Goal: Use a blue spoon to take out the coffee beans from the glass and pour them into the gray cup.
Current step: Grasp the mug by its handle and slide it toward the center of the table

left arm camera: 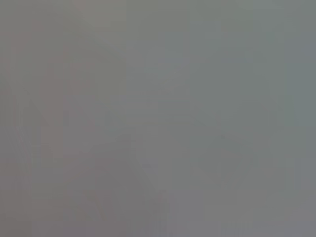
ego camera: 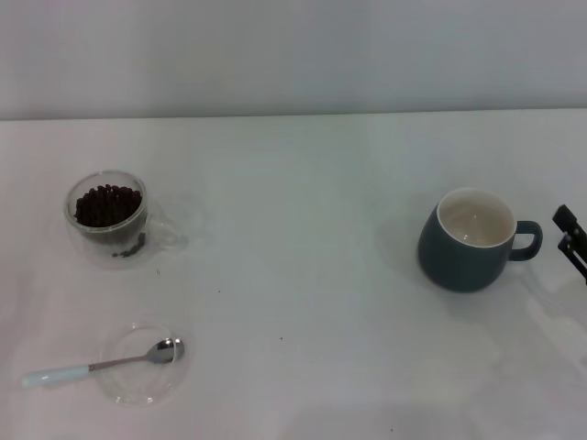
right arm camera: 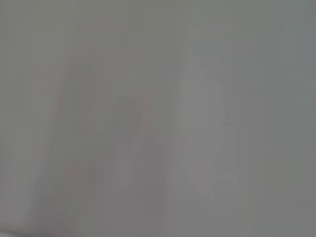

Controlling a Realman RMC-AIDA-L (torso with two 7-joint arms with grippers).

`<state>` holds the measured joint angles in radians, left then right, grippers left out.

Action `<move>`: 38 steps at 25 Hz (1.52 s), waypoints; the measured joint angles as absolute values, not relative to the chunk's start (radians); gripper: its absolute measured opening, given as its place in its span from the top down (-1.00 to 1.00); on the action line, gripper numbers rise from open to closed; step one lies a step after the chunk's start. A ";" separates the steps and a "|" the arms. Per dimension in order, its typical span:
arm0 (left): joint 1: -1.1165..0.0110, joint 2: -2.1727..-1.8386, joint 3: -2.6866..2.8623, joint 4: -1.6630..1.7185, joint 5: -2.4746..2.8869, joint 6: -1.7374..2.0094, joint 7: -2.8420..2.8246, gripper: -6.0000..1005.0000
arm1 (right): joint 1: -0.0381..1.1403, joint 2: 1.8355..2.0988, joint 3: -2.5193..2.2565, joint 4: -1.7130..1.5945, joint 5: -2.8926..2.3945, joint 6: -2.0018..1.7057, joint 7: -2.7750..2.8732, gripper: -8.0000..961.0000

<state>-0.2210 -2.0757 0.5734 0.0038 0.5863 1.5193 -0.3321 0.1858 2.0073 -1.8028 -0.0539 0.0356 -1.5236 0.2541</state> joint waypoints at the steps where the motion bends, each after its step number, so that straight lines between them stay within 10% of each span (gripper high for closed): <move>1: -0.221 -2.075 0.574 0.004 0.586 1.520 -0.332 -0.78 | 0.181 2.008 -1.806 -0.051 0.035 -1.521 0.254 -0.36; 38: -0.225 -2.078 0.578 -0.003 0.593 1.546 -0.336 -0.78 | 0.232 2.013 -1.858 -0.169 0.045 -1.062 0.213 -0.20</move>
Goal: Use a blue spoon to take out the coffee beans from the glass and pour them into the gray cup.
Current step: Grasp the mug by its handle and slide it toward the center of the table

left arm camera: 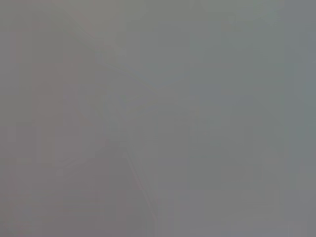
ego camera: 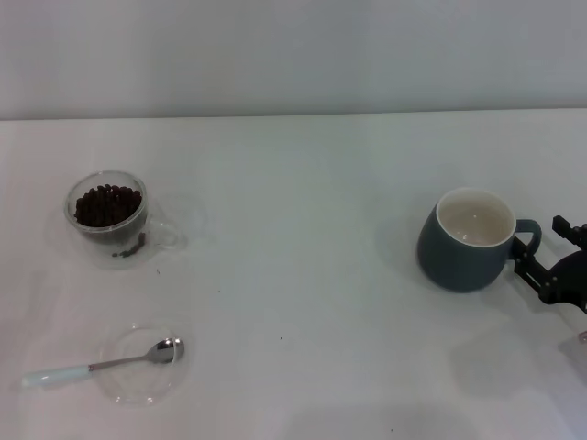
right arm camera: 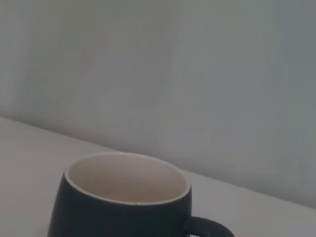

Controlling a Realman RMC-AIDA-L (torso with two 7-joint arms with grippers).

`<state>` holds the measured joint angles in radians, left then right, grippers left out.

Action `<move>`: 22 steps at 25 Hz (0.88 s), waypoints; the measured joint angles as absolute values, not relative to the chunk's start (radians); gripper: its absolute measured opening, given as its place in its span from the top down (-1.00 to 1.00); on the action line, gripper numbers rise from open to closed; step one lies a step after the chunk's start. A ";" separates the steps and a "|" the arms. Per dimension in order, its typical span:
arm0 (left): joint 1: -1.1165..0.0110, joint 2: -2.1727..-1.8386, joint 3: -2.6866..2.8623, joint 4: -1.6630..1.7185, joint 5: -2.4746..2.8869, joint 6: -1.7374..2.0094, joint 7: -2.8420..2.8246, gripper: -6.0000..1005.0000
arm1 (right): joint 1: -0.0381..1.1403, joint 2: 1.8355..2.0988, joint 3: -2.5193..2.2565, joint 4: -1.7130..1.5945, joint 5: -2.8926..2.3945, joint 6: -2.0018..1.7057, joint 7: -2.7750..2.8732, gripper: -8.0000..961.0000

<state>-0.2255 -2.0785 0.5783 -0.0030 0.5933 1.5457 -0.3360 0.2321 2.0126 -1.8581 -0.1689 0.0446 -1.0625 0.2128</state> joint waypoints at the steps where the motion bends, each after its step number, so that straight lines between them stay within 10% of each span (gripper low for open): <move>1: -0.226 -2.078 0.578 -0.003 0.593 1.546 -0.336 -0.78 | 0.234 2.013 -1.858 -0.169 0.045 -1.059 0.212 -0.19; 22: -0.233 -2.077 0.578 -0.002 0.591 1.537 -0.332 -0.77 | 0.236 2.014 -1.960 -0.227 0.037 -1.055 0.220 0.31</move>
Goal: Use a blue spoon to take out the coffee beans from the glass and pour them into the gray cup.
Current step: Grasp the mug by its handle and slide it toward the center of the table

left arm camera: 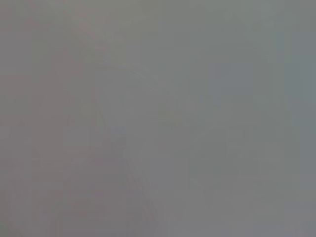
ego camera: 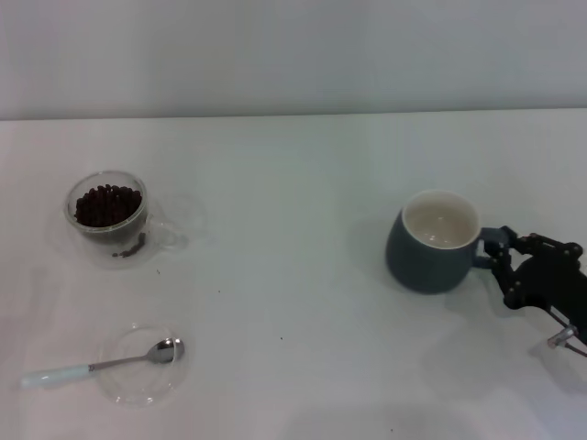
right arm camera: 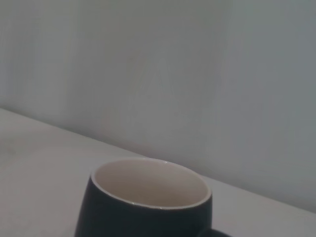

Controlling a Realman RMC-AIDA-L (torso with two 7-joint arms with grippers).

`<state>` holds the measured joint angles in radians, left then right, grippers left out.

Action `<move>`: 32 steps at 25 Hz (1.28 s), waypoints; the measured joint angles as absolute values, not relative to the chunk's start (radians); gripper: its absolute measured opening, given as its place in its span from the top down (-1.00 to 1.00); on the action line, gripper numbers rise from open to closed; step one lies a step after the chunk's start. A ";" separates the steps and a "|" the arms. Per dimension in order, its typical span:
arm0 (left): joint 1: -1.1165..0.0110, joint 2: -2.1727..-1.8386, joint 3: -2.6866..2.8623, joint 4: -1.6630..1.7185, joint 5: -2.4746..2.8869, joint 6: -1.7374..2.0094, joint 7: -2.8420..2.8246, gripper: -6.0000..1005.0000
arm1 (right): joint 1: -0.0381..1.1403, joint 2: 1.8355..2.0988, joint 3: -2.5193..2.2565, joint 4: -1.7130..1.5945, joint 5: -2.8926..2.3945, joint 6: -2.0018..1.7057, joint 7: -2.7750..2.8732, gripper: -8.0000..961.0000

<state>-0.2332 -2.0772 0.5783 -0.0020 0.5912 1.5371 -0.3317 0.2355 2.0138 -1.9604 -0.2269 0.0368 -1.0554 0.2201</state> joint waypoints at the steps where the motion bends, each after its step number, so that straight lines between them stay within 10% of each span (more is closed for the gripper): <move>1: -0.233 -2.077 0.578 -0.002 0.591 1.537 -0.332 -0.77 | 0.236 2.014 -1.970 -0.232 0.037 -1.055 0.219 0.40; 8: -0.233 -2.079 0.578 -0.003 0.590 1.537 -0.334 -0.77 | 0.239 2.014 -2.031 -0.259 0.036 -1.057 0.221 0.67; 32: -0.235 -2.080 0.578 -0.003 0.594 1.538 -0.334 -0.77 | 0.248 2.018 -2.259 -0.372 0.044 -1.066 0.236 0.68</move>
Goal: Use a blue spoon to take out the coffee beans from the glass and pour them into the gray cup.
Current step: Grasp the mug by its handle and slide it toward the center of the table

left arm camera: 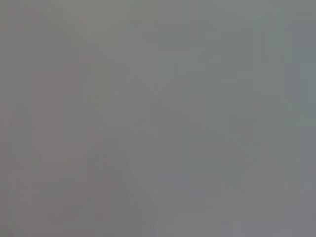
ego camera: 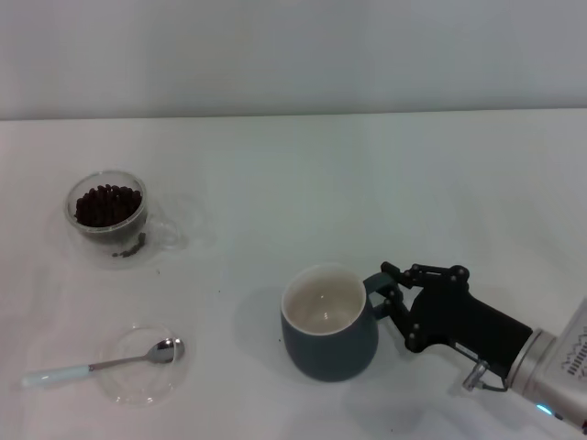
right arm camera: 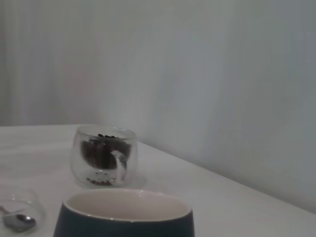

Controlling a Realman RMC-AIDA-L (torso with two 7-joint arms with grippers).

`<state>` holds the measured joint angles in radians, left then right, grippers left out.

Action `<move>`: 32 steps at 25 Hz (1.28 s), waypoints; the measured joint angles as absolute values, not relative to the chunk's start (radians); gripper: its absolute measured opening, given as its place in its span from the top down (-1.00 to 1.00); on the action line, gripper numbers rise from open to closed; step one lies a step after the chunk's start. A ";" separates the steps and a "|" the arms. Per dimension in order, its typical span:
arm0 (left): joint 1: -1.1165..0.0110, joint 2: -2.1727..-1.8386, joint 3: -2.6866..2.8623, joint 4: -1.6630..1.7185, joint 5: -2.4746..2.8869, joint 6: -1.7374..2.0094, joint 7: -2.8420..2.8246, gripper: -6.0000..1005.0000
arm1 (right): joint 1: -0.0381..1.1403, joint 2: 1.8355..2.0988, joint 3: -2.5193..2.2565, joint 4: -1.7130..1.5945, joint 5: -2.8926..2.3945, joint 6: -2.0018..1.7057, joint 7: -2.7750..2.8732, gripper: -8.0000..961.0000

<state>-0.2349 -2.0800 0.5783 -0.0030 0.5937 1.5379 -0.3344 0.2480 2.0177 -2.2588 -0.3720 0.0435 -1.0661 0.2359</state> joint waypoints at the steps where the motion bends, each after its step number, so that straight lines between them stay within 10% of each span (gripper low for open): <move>1: -0.235 -2.080 0.578 -0.003 0.594 1.538 -0.334 -0.77 | 0.249 2.018 -2.265 -0.374 0.041 -1.065 0.236 0.68; 28: -0.236 -2.079 0.572 -0.005 0.587 1.537 -0.330 -0.77 | 0.235 2.011 -2.259 -0.330 0.033 -1.102 0.223 0.16; 32: -0.236 -2.079 0.573 -0.005 0.587 1.535 -0.330 -0.77 | 0.239 2.009 -2.258 -0.299 0.032 -1.124 0.223 -0.34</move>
<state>-0.2362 -2.0785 0.5734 -0.0046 0.5874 1.5346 -0.3295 0.2392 2.0094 -2.2582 -0.2985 0.0320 -1.1244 0.2228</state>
